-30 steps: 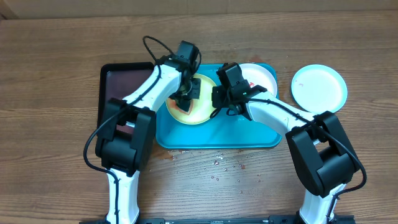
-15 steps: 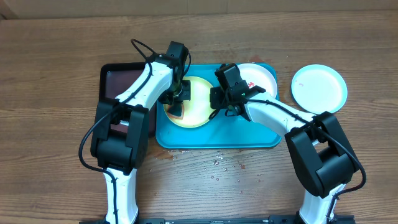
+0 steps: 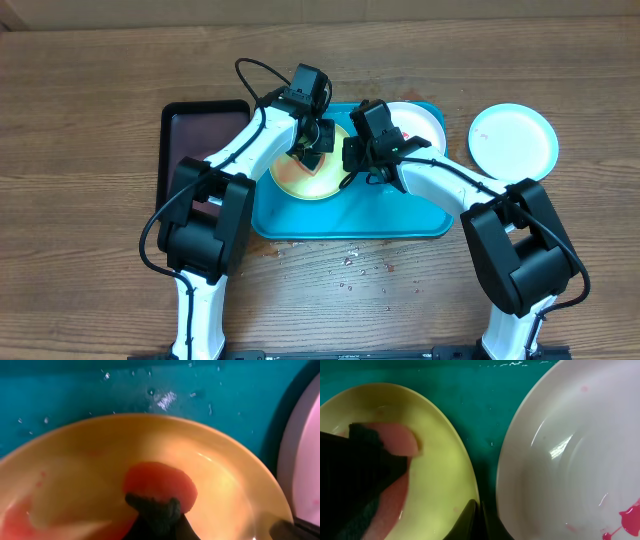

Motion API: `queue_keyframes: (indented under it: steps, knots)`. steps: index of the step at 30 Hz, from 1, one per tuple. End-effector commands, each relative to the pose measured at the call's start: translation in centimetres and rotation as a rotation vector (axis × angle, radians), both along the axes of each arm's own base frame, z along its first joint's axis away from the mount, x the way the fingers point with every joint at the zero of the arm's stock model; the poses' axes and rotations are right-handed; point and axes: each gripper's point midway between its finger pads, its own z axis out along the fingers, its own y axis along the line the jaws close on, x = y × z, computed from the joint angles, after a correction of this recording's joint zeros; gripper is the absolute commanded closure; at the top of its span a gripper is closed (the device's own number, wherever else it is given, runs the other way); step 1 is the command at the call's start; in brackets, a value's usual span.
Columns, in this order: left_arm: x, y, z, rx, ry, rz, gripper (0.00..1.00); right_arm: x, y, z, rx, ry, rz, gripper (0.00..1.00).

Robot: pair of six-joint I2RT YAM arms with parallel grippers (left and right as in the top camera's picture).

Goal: Clean dirty plates on tray and stack at the side
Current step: 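Keep scrubbing the yellow plate with the left gripper's sponge in circles, then wipe the yellow plate's lower edge with the sponge, right gripper holding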

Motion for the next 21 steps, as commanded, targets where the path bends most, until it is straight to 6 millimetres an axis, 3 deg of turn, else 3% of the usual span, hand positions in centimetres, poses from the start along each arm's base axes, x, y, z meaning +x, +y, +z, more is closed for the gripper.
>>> queue_keyframes:
  steps: [1, 6, 11, 17, 21]
  knots:
    - [0.5, 1.7, -1.6, 0.097, -0.017, 0.037, 0.96, 0.5, 0.4, 1.0, 0.018, -0.027, -0.001, 0.96]
    - [1.5, 4.1, -1.5, 0.219, -0.07, 0.1, 0.96, 0.5, 0.4, 1.0, 0.017, -0.024, -0.001, 0.96]
    - [1.2, 5.8, -1.7, 0.257, -0.046, 0.131, 0.95, 0.5, 0.4, 1.0, 0.016, -0.023, -0.001, 0.96]
    - [-1.4, 7.6, -2.4, 0.296, 0.078, 0.129, 0.96, 0.5, 0.4, 1.0, 0.016, -0.023, -0.002, 0.96]
    - [-3.5, 6.6, -2.8, 0.245, 0.169, 0.042, 0.96, 0.5, 0.4, 1.0, 0.017, -0.024, -0.002, 0.96]
